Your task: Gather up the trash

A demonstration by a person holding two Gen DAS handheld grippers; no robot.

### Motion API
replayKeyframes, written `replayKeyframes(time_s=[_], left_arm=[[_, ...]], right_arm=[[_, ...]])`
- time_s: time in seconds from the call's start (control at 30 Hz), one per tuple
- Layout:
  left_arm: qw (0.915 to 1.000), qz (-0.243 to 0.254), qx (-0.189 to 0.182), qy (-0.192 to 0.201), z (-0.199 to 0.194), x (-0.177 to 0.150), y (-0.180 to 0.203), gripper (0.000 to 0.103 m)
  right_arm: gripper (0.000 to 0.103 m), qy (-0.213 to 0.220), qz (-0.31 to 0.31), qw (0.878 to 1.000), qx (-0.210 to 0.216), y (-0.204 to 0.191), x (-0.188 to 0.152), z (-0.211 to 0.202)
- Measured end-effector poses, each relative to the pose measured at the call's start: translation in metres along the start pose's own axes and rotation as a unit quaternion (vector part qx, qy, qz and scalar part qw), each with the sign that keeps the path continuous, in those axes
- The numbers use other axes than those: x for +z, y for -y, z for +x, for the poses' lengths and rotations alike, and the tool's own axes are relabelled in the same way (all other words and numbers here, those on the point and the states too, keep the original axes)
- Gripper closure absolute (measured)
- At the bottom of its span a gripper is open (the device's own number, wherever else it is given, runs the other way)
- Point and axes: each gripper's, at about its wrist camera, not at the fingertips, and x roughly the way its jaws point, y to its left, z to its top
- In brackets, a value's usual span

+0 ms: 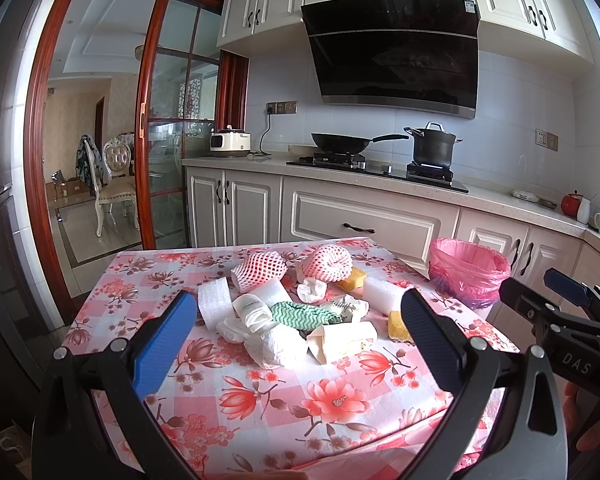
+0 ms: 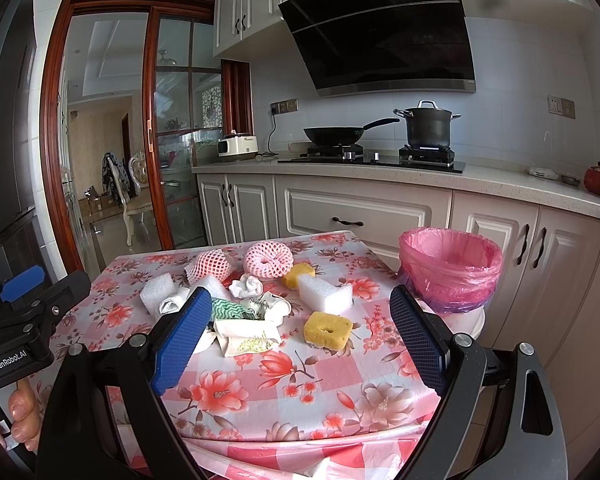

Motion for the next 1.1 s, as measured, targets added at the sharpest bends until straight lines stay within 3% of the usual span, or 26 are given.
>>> replayKeyframes(time_s=[0.27,0.4,0.57,0.63,0.8,0.87,1.1], left_arm=[[1.0,-0.003,0.0,-0.004,0.001,0.008,-0.002,0.004],[0.9999,0.0,0.003,-0.017,0.016,0.01,-0.014,0.004],[0.997,-0.014,-0.001,-0.076,0.059,-0.002,-0.04,0.004],[0.9942,-0.016,0.018,-0.105,0.082,-0.011,-0.049,0.004],[0.983,0.001,0.041,-0.179,0.14,-0.033,-0.06,0.005],[0.9783,0.006,0.031,-0.205,0.162,-0.04,-0.06,0.005],[0.9707,-0.007,0.019,-0.239,0.199,-0.059,-0.048,0.005]], right_arm=[[0.018,-0.005,0.004,1.0,0.0,0.003,0.003,0.004],[0.018,-0.026,0.008,1.0,0.003,0.011,0.004,0.025],[0.018,-0.064,-0.001,0.998,-0.008,0.019,-0.008,0.069],[0.018,-0.08,-0.011,0.997,-0.01,0.02,-0.014,0.09],[0.018,-0.124,0.003,0.992,-0.012,0.032,-0.022,0.142],[0.018,-0.14,0.013,0.99,-0.017,0.038,-0.024,0.163],[0.018,-0.2,0.011,0.98,-0.014,0.046,-0.041,0.217]])
